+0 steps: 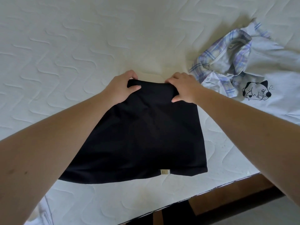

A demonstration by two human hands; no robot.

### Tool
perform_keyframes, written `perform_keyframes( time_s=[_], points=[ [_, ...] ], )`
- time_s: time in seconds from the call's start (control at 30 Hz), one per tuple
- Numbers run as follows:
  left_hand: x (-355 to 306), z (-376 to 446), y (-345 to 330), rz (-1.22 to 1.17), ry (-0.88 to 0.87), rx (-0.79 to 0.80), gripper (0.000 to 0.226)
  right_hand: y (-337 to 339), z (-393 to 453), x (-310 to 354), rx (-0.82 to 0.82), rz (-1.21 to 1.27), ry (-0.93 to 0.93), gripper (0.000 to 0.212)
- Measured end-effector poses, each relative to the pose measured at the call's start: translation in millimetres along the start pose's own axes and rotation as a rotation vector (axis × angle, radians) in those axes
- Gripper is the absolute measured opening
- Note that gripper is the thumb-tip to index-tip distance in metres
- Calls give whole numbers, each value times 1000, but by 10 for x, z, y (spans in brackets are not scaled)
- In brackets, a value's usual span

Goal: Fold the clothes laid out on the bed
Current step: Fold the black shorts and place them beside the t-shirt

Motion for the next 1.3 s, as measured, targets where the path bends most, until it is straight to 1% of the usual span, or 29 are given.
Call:
perform_keyframes(
  time_s=[0.07, 0.13, 0.2, 0.23, 0.27, 0.37, 0.47, 0.53, 0.6, 0.7, 0.87, 1.03, 1.13, 1.2, 1.3],
  points=[
    [-68, -89, 27, -2, -35, -7, 21, 56, 18, -74, -57, -42, -11, 49],
    [-116, -172, 45, -47, -46, 7, 29, 164, -98, -97, -161, 6, 11, 32],
    [-128, -265, 41, -62, -50, 35, 39, 220, -287, -73, -250, 56, 60, 22],
    [-117, -316, 23, -36, -52, 50, 41, 214, -387, -51, -274, 58, 85, 20],
    [-107, -372, -3, 17, -61, 62, 39, 196, -482, -30, -291, 51, 102, 21],
    [-140, -580, -84, 189, -143, 58, 29, 139, -747, 42, -347, 28, 141, 33],
    [-212, -842, -119, 238, -269, -41, 29, 40, -986, 135, -433, -28, 183, 43],
    [-218, -1042, -169, 328, -336, -110, 32, -80, -1118, 209, -477, -75, 211, 46],
    [-177, -1233, -241, 424, -384, -174, 32, -242, -1234, 258, -496, -135, 223, 46],
    [-82, -1478, -382, 528, -440, -238, 30, -478, -1398, 262, -510, -220, 198, 54],
    [125, -1658, -524, 565, -391, -255, 33, -749, -1579, 313, -475, -228, 135, 61],
    [137, -1685, -543, 634, -387, -222, 38, -786, -1632, 337, -443, -223, 45, 58],
    [97, -1715, -565, 656, -413, -207, 36, -797, -1643, 321, -407, -218, -9, 57],
    [69, -1750, -569, 637, -443, -204, 34, -788, -1659, 318, -422, -207, -20, 56],
    [28, -1773, -543, 602, -476, -225, 30, -728, -1687, 282, -493, -149, -12, 52]
  ],
)
Point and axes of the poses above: each hand's wrist, its own z-axis towards the middle knuckle, its own y-axis out of the back of the hand, x = y × z, the point moved 9 cm from there along z, towards the middle knuckle, and after that the axes turned 5 degrees about -y, right-handed, at the moved point
